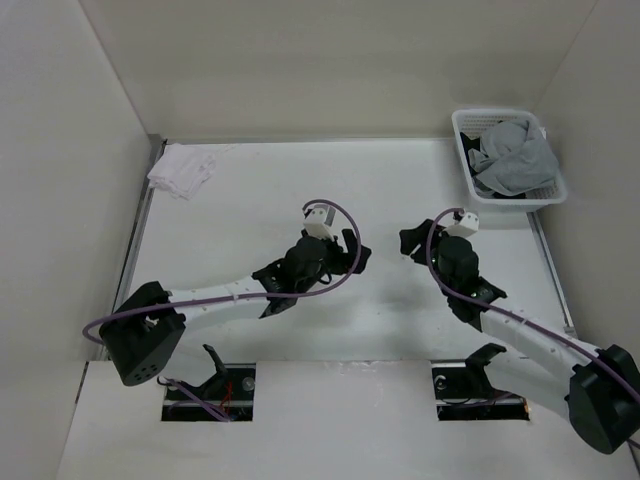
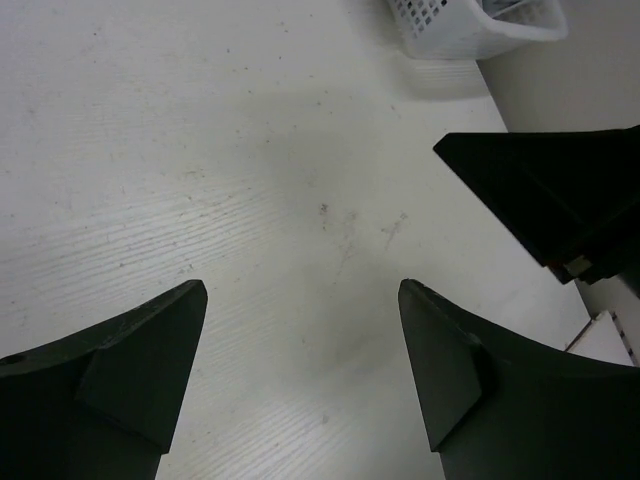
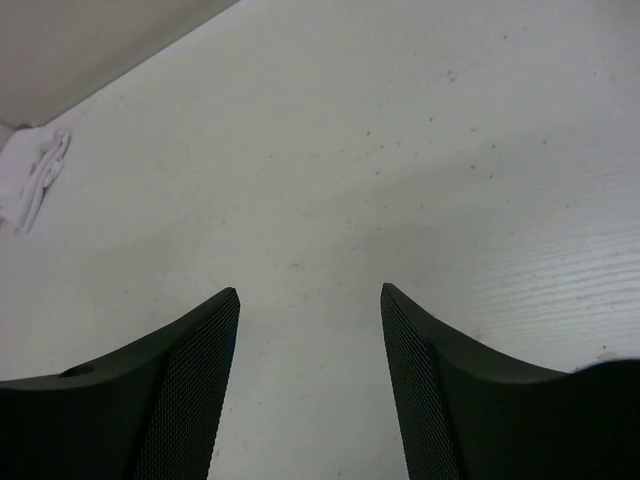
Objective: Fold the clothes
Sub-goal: Grab the tank top from the pile
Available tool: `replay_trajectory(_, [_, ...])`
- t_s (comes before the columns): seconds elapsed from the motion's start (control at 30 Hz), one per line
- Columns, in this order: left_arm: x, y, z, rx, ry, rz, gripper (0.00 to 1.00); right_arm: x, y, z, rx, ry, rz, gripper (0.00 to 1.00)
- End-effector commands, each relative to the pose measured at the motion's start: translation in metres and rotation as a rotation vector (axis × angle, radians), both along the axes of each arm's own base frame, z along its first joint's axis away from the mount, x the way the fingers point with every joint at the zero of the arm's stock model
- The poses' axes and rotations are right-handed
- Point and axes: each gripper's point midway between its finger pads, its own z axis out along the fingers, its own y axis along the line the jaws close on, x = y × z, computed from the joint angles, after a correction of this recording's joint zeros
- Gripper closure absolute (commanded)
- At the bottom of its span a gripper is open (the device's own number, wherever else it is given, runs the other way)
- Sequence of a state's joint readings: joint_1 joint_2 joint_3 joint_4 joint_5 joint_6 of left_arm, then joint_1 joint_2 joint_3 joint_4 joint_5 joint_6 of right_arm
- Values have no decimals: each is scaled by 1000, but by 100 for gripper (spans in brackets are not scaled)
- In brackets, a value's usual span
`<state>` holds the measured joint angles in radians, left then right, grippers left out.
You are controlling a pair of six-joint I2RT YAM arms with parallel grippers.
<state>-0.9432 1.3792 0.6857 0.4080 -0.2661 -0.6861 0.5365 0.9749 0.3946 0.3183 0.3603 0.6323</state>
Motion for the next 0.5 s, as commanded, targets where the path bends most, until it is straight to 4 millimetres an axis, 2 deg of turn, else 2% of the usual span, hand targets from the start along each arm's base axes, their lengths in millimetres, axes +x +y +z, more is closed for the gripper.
replay_trajectory(0.0, [-7,-3,-8,21,-11,-64,22,17,-14,58,-3,-79,-81,45])
replay_trajectory(0.07, [-14,-8,-12,35,-24,-88,25,24,-20,70,-13,-84,-104,62])
replay_trajectory(0.13, [-19,-13,-16,50,-45,-113,31,35,-31,80,-27,-79,-143,79])
replay_trajectory(0.17, [-23,-17,-17,58,-60,-136,43,42,-40,85,-35,-75,-173,87])
replay_trajectory(0.23, [-27,-20,-16,66,-82,-162,62,59,-63,95,-58,-67,-244,97])
replay_trajectory(0.27, [-28,-20,-15,74,-93,-166,74,61,-68,97,-61,-66,-257,98])
replay_trajectory(0.33, [-30,-20,-14,80,-107,-168,87,92,-125,106,-98,-27,-436,100])
replay_trajectory(0.4, [-31,-17,-10,75,-117,-163,88,116,-167,105,-141,22,-557,98])
replay_trajectory(0.43, [-30,-16,-9,70,-121,-159,88,126,-182,104,-158,41,-593,95])
replay_trajectory(0.47, [-30,-15,-8,66,-124,-157,86,141,-203,101,-185,78,-634,86])
